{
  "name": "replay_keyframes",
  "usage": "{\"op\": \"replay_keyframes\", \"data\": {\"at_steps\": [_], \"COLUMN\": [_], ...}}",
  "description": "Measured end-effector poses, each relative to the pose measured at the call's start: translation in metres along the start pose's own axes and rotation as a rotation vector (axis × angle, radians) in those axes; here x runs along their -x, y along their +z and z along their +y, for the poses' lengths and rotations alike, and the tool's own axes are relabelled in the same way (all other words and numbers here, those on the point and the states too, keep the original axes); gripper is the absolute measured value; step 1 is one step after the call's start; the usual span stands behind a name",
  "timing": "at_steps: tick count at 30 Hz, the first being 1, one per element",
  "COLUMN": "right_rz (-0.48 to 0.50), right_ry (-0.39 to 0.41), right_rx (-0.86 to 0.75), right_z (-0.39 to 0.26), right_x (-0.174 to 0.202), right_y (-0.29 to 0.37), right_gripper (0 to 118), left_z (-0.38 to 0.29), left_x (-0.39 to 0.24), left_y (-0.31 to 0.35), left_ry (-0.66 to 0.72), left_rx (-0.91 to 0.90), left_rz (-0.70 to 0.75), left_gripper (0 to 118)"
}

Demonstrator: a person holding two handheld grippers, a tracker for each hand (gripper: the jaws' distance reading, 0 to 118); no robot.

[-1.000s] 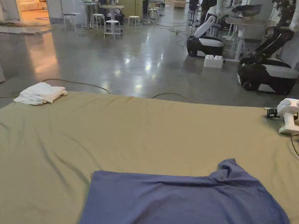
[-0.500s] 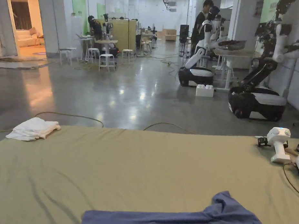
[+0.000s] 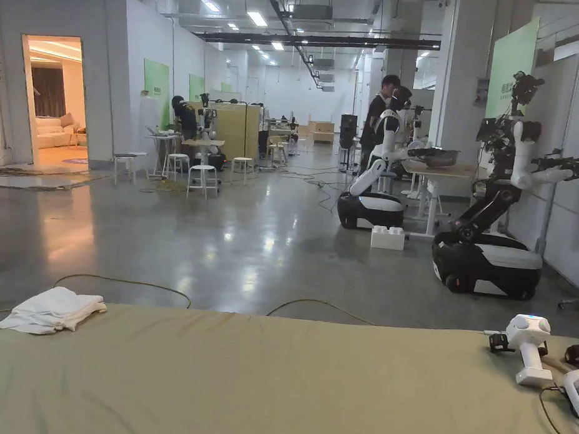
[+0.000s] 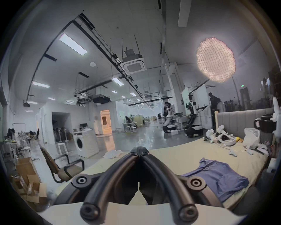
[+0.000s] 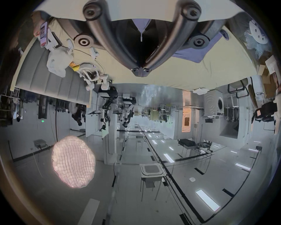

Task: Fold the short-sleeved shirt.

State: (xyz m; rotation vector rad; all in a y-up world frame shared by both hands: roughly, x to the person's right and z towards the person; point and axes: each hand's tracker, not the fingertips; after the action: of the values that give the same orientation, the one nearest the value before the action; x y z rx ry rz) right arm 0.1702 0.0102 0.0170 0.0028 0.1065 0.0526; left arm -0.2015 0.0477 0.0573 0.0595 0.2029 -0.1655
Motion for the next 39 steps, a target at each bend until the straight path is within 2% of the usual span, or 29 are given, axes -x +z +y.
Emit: {"op": "replay_keyframes", "data": {"at_steps": [5,7,10,13,15,16,17,18,21,22,23,26,30,34,35,36,37,38,39], "right_rz": [0.019,0.026,0.028,0.049,0.056,0.048,0.044,0.038,0.054,0.052,0.049,0.033,0.007,-0.029,-0.043,-0.059,-0.068,-0.083,-0.099], "right_ry": [0.016,0.008,-0.005,-0.060,-0.067,-0.057,-0.041,-0.030,-0.074,-0.092,-0.113,-0.149,-0.168,-0.186,-0.191,-0.194,-0.194,-0.191,-0.191], "right_rx": [0.015,0.024,0.037,0.076,0.116,0.141,0.162,0.193,0.276,0.292,0.320,0.347,0.393,0.421,0.429,0.438,0.446,0.454,0.461], "right_z": [0.001,0.000,-0.003,-0.011,-0.021,-0.026,-0.033,-0.041,-0.059,-0.064,-0.069,-0.080,-0.088,-0.094,-0.096,-0.096,-0.098,-0.099,-0.101], "right_x": [0.004,0.003,0.003,-0.002,-0.005,-0.005,-0.005,-0.006,-0.008,-0.009,-0.011,-0.014,-0.021,-0.034,-0.037,-0.040,-0.042,-0.045,-0.048], "right_y": [-0.009,-0.012,-0.016,-0.020,-0.025,-0.026,-0.027,-0.028,-0.029,-0.029,-0.030,-0.030,-0.028,-0.024,-0.023,-0.021,-0.020,-0.019,-0.017], "right_gripper": [0,0,0,0,0,0,0,0,0,0,0,0,0,0,0,0,0,0,0], "left_z": [0.000,-0.002,-0.006,-0.027,-0.054,-0.071,-0.090,-0.109,-0.174,-0.194,-0.216,-0.266,-0.306,-0.316,-0.318,-0.320,-0.322,-0.324,-0.327], "left_x": [0.000,0.005,0.011,0.021,0.032,0.039,0.043,0.046,0.045,0.044,0.042,0.038,0.036,0.031,0.030,0.027,0.024,0.020,0.017], "left_y": [-0.008,-0.010,-0.016,-0.030,-0.046,-0.048,-0.054,-0.062,-0.084,-0.090,-0.095,-0.108,-0.129,-0.141,-0.144,-0.147,-0.149,-0.149,-0.150], "left_ry": [0.021,0.089,0.109,0.142,0.226,0.281,0.331,0.334,0.289,0.285,0.294,0.365,0.428,0.428,0.432,0.426,0.421,0.410,0.390], "left_rx": [0.030,0.046,0.064,0.157,0.272,0.276,0.322,0.409,0.652,0.728,0.807,0.945,1.105,1.112,1.124,1.140,1.157,1.166,1.176], "left_rz": [-0.014,-0.060,-0.051,-0.081,-0.178,-0.221,-0.244,-0.226,-0.208,-0.213,-0.232,-0.258,-0.187,-0.195,-0.196,-0.194,-0.201,-0.203,-0.212], "left_gripper": [0,0,0,0,1,9,28,42,56,67,69,69,69,65,60,43,19,10,10]}}
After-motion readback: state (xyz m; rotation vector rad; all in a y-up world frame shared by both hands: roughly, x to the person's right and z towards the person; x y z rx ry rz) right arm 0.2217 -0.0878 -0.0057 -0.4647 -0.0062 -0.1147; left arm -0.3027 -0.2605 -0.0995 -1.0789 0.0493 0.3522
